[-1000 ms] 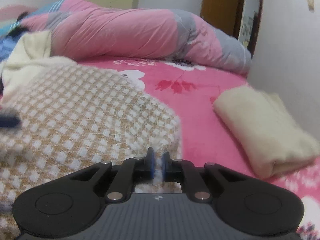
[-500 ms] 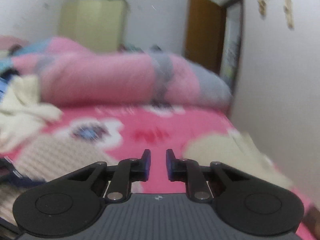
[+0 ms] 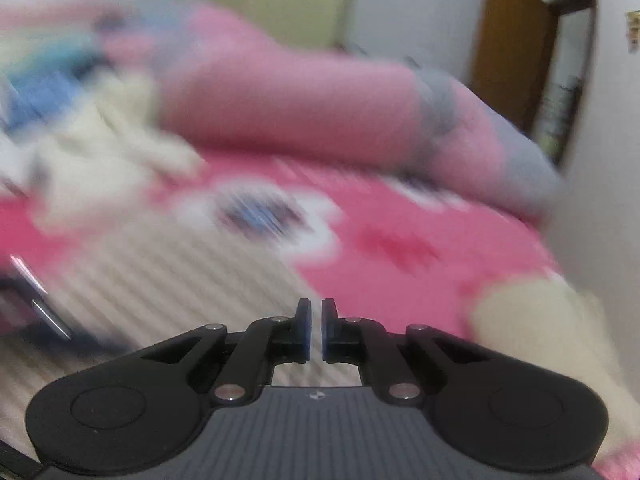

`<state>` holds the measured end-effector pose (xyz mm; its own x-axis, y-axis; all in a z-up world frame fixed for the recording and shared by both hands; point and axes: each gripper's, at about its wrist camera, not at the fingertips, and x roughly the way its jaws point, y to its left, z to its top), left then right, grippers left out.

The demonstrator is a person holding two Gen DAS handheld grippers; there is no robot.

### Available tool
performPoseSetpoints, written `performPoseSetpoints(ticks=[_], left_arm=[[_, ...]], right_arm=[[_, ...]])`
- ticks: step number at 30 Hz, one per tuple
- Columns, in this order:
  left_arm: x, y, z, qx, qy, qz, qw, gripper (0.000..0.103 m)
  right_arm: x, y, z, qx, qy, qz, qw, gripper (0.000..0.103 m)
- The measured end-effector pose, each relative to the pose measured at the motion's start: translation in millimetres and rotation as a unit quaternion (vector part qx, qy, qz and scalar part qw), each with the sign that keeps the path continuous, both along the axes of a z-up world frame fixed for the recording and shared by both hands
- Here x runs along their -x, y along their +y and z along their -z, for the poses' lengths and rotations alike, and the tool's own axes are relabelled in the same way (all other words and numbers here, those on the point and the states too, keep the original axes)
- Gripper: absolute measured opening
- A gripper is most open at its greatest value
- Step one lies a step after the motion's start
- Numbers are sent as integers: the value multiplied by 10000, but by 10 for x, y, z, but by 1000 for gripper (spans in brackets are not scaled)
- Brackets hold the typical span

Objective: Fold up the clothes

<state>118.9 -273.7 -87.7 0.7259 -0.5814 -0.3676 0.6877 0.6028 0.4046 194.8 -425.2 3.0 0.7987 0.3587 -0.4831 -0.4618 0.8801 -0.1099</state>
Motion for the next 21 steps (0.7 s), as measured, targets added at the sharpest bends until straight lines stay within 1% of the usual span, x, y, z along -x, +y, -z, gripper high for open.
performPoseSetpoints(ticks=[1,2,4,6,7,8,11,13,15,16,18,20,21], left_arm=[[-6,11,0,31,15,-3,10000,55],[-13,22,0,62,31,-6,10000,55],[-39,33,0,82,93,-67,9999,55],[-22,63,-39,107,134,-176,9997,55],[17,94,-79,147,125,-226,9996,55],[56,126,-119,187,117,-275,9994,55],[318,235,-132,351,405,-70,9985,55],[426,272,-30,338,191,-158,9991,55],[404,323,-10,501,348,-203,9979,55],[355,343,-29,601,525,-209,9966,55],[290,371,-34,753,716,-188,9944,55],[257,404,-21,892,827,-170,9924,56],[257,423,-5,955,842,-161,9917,56]], right_arm=[[-25,60,-50,-173,-2,-354,9992,4],[-131,161,28,-120,201,-485,9985,4],[-395,351,338,183,739,-447,9961,3],[-599,433,699,426,1124,-266,9924,0],[-632,461,739,524,1180,-206,9914,0],[-630,482,708,610,1166,-161,9912,0],[-601,543,628,806,1090,-94,9907,0],[-567,583,581,903,1019,-85,9906,0],[-530,595,396,839,750,-106,9936,0],[-477,598,249,668,602,-185,9958,0],[-376,647,-70,182,339,-750,9964,0],[-294,811,-202,-10,411,-1459,9884,0],[-303,918,-164,59,560,-1725,9834,0]])
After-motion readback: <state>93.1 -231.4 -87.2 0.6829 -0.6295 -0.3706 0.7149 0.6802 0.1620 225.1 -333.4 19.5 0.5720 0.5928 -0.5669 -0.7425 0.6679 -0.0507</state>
